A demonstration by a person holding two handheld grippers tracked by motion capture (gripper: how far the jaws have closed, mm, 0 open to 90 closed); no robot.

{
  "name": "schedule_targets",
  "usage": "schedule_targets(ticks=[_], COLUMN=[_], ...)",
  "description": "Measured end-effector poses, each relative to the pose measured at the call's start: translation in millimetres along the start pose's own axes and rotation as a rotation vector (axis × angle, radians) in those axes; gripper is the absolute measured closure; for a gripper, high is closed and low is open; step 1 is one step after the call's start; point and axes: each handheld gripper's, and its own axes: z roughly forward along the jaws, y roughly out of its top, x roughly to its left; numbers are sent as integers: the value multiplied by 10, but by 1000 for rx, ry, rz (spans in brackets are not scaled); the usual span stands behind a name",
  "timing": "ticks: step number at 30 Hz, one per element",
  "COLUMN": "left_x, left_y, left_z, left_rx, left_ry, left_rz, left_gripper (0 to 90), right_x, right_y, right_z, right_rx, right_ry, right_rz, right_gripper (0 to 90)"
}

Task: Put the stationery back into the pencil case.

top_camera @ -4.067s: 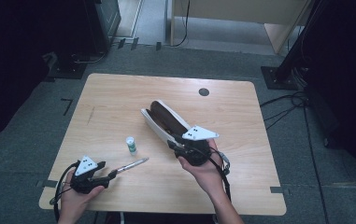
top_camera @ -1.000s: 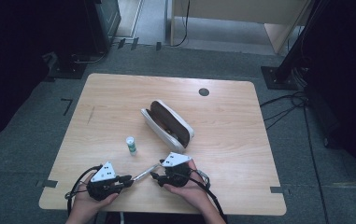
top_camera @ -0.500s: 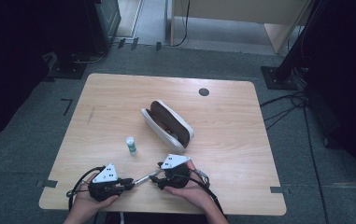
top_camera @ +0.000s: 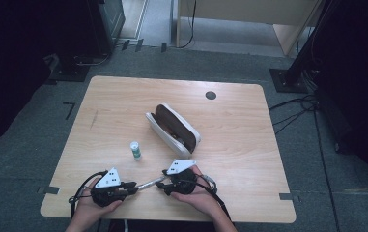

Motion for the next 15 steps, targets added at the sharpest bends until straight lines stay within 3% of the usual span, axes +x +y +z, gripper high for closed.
schedule_targets(ticks=[5,10,15], left_x=[12,51,90], left_y=[-10,-27,-39], left_z=[-14,-44,-70], left_rx=[-5,-23,-31], left_ry=[29,85,156], left_rz=[-4,-30,-71], left_gripper=[738,707,565], right_x=[6,8,27], right_y=[-2,-10,-17], right_z=[-1,-8,-14], right_rx=[1,-1,1], right_ry=[-8,-7,-8], right_rz=[-5,-13,-23], right_gripper=[485,504,519])
